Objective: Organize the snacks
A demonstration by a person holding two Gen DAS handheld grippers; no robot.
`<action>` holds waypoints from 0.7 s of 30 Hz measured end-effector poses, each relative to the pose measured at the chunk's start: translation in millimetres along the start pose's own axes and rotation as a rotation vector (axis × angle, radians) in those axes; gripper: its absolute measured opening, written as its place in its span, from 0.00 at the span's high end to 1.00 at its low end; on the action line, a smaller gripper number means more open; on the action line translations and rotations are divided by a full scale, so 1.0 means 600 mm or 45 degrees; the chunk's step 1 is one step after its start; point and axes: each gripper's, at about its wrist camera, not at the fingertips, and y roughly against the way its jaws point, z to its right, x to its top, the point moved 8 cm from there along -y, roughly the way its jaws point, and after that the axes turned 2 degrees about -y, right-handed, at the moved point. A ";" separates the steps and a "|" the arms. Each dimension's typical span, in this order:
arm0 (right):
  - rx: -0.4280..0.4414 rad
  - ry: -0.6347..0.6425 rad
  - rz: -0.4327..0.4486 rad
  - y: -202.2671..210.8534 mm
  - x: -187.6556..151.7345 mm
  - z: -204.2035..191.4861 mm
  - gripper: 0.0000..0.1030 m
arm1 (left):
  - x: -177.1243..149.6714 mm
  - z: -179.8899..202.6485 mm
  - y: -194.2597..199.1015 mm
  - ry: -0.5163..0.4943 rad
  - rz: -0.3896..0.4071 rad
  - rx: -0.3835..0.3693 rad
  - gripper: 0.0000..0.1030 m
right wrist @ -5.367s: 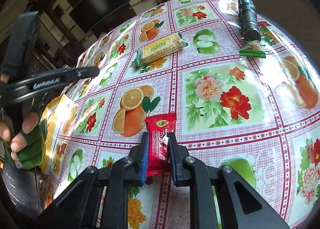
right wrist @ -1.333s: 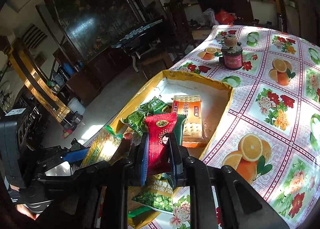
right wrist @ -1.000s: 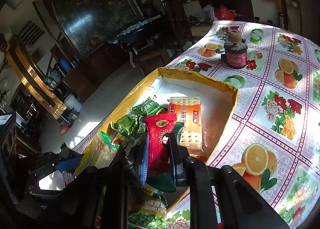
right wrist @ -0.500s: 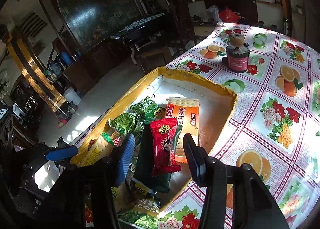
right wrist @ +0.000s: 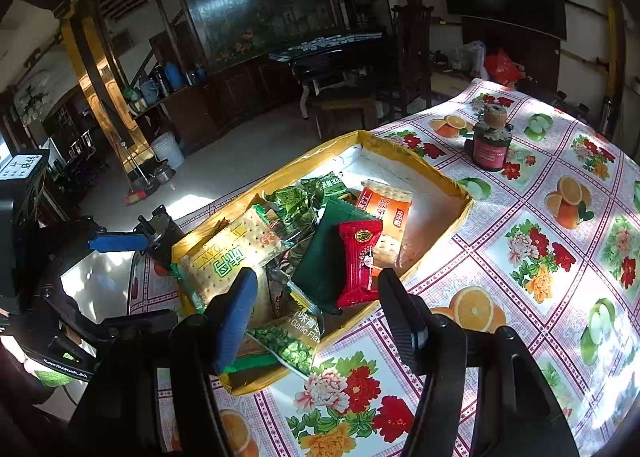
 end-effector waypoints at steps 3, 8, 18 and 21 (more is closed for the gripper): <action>0.008 0.097 -0.042 0.005 -0.014 -0.019 0.36 | -0.012 0.006 0.011 -0.009 0.005 -0.008 0.13; 0.028 0.163 -0.075 0.016 -0.039 -0.033 0.36 | -0.028 0.016 0.024 -0.028 0.016 -0.011 0.11; 0.045 0.216 -0.088 0.028 -0.060 -0.046 0.35 | -0.038 0.028 0.033 -0.044 0.015 -0.032 0.11; 0.051 0.232 -0.084 0.029 -0.057 -0.053 0.35 | -0.037 0.030 0.036 -0.045 0.034 -0.030 0.11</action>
